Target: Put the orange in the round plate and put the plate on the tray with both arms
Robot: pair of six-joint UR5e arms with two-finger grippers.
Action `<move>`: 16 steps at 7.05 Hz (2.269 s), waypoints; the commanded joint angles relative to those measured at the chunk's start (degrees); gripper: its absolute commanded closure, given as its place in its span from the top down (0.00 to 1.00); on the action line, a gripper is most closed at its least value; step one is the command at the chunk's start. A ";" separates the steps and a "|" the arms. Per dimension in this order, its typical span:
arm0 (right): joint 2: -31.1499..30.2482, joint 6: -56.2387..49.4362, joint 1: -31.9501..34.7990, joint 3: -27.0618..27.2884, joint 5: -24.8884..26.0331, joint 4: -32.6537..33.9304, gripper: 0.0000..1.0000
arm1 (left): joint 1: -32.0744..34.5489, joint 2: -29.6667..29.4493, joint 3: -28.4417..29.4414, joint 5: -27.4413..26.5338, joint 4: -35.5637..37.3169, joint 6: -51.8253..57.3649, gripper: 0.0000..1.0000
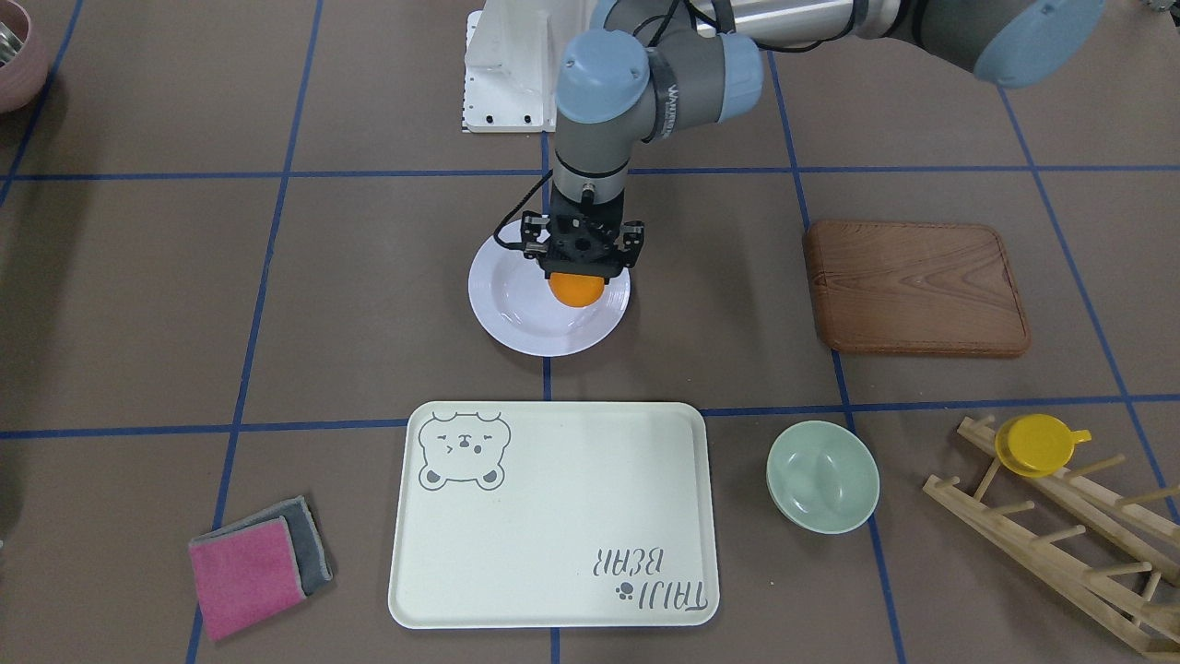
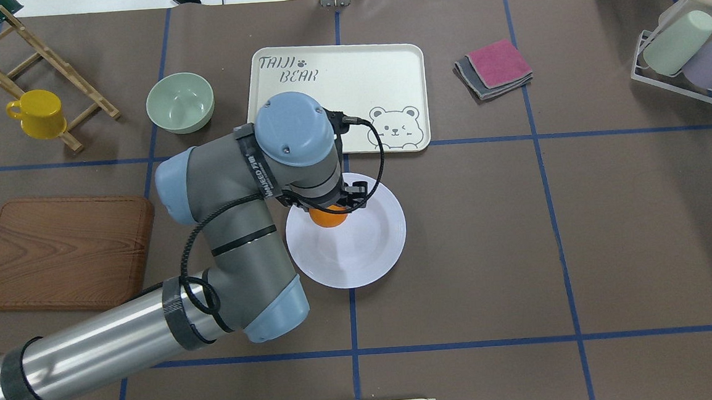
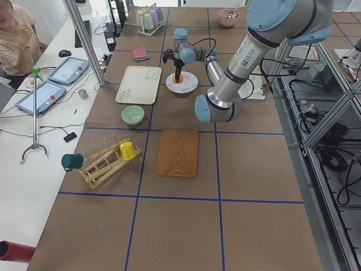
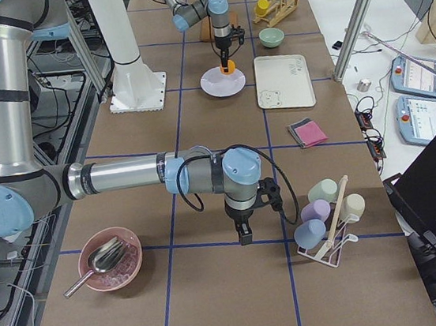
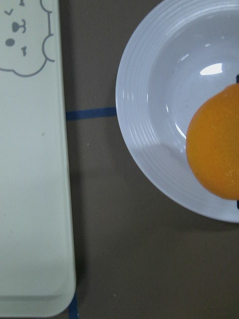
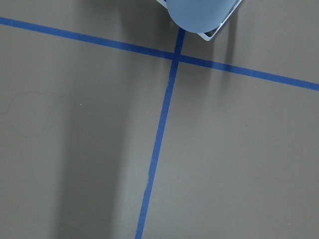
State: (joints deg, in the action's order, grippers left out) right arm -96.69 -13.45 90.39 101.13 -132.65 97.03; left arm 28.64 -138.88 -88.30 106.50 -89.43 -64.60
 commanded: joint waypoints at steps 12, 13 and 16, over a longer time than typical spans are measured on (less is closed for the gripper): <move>8.26 17.94 -14.41 9.05 -0.77 -0.18 1.00 | 32.81 34.14 -25.17 18.44 7.25 58.23 0.99; 10.01 27.85 -17.49 10.82 -1.82 -2.61 1.00 | 39.67 38.98 -24.82 20.57 7.34 70.10 0.99; 10.47 65.35 -29.79 11.72 -1.39 -27.25 1.00 | 52.21 48.08 -22.11 23.13 7.61 74.53 0.99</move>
State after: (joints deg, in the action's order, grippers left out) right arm -86.43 35.70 65.70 112.65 -134.30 80.33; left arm 77.07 -93.38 -111.62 128.39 -81.78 8.58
